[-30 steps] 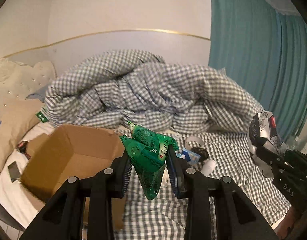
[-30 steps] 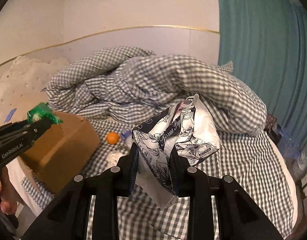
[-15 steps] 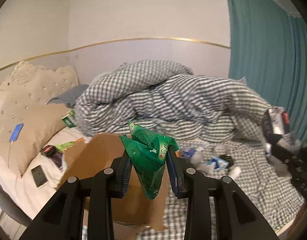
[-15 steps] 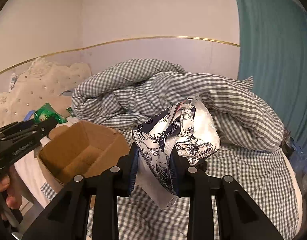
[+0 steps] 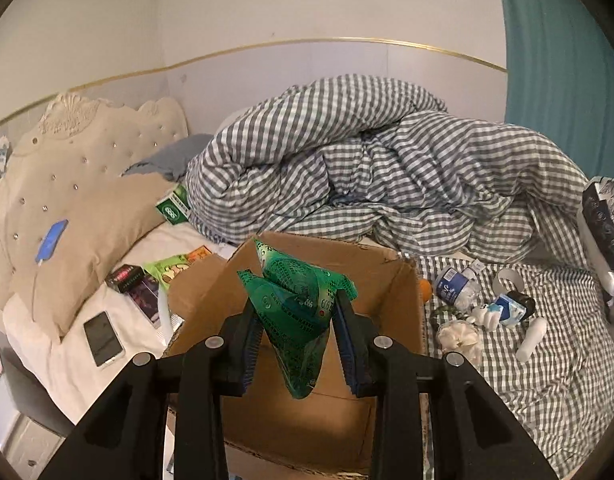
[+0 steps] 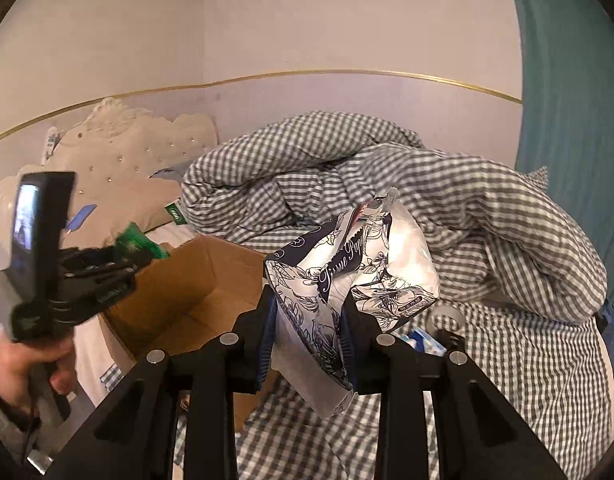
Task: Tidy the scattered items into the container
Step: 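Lift both held items and carry them over the cardboard box, then open both tools to drop the packet and tissue pack into the box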
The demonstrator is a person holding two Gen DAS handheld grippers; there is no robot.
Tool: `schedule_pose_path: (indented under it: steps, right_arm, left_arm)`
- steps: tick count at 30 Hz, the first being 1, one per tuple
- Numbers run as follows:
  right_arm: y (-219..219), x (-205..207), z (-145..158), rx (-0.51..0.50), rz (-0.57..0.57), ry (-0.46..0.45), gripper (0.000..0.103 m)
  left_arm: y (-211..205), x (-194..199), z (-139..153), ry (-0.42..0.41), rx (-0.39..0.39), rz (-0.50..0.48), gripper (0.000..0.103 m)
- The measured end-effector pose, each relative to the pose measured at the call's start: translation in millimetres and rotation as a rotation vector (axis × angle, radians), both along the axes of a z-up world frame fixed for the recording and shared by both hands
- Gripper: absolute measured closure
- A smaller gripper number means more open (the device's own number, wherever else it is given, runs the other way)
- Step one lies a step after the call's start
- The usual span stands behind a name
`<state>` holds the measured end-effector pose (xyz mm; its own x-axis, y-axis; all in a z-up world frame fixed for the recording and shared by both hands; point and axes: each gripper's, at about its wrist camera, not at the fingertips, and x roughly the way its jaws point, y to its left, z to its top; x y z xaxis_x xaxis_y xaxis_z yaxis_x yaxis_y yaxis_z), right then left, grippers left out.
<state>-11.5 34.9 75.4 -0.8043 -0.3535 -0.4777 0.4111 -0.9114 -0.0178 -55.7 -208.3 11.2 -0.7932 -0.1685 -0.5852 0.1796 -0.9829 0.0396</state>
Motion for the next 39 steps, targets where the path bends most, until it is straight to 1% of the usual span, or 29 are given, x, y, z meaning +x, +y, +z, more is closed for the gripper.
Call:
schedule_pose_path:
  steps: [1,3,5,7,9,12,18,20,25,26,28,29,30,32,35,39]
  right_arm:
    - [-4.5,-0.9,-0.1,0.004,0.006,0.003,0.074]
    - [-14.1,-3.8,-0.8,0.008,0.016,0.004,0.074]
    - [-20.6,-7.2,-1.8,0.003,0.021,0.002,0.073]
    - [-28.7,-10.7,-4.0,-0.006,0.035,-0.001,0.072]
    - [-38.1,-14.7,-7.4,0.008,0.043,0.003,0.072]
    - [-52.4,-21.5,-14.0,0.015,0.062,-0.008,0.072]
    - [-90.7,-42.5,-31.6,0.033,0.122,-0.055,0.072]
    - [-105.8,-45.1,-37.6,0.043,0.139,-0.072,0.072]
    - [-144.7,-43.6,-53.9,0.087,0.21,-0.078,0.071]
    - [-152.5,-44.4,-58.1,0.098,0.224,-0.085,0.068]
    - [-164.7,-47.4,-64.9,0.117,0.237,-0.091,0.058]
    - [-168.6,-48.4,-67.0,0.115,0.234,-0.085,0.044]
    - [-172.2,-49.3,-67.7,0.114,0.227,-0.075,0.027]
    - [-174.0,-50.1,-65.3,0.11,0.209,-0.049,0.015]
    - [-170.6,-52.2,-58.6,0.095,0.187,-0.028,0.014]
    - [-153.4,-49.6,-51.2,0.069,0.144,-0.006,0.012]
  left_arm:
    - [-3.4,-2.1,-2.5,-0.006,0.011,-0.003,0.059]
    - [-6.5,-3.0,-4.8,-0.003,0.019,-0.009,0.055]
    - [-7.1,-1.0,-4.8,0.011,0.004,-0.009,0.051]
    - [-6.3,1.2,-1.7,0.031,-0.01,-0.012,0.03]
    - [-7.5,7.5,2.8,0.071,-0.026,-0.009,0.024]
    - [-13.6,11.3,7.8,0.09,-0.027,-0.007,0.023]
    - [-39.3,21.1,11.3,0.095,-0.033,0.04,0.023]
    - [-49.5,24.4,12.0,0.098,-0.025,0.054,0.023]
    - [-77.0,33.3,16.1,0.112,-0.004,0.096,0.023]
    - [-82.0,35.6,17.2,0.115,-0.002,0.103,0.023]
    - [-89.0,38.6,19.6,0.121,0.0,0.111,0.023]
    - [-91.7,39.9,20.4,0.124,0.0,0.113,0.023]
    - [-94.6,41.8,21.7,0.127,-0.002,0.116,0.023]
    - [-97.9,43.3,23.2,0.128,-0.005,0.117,0.023]
    - [-100.3,46.1,26.5,0.138,-0.016,0.117,0.023]
    - [-95.7,45.7,28.0,0.139,-0.003,0.108,0.023]
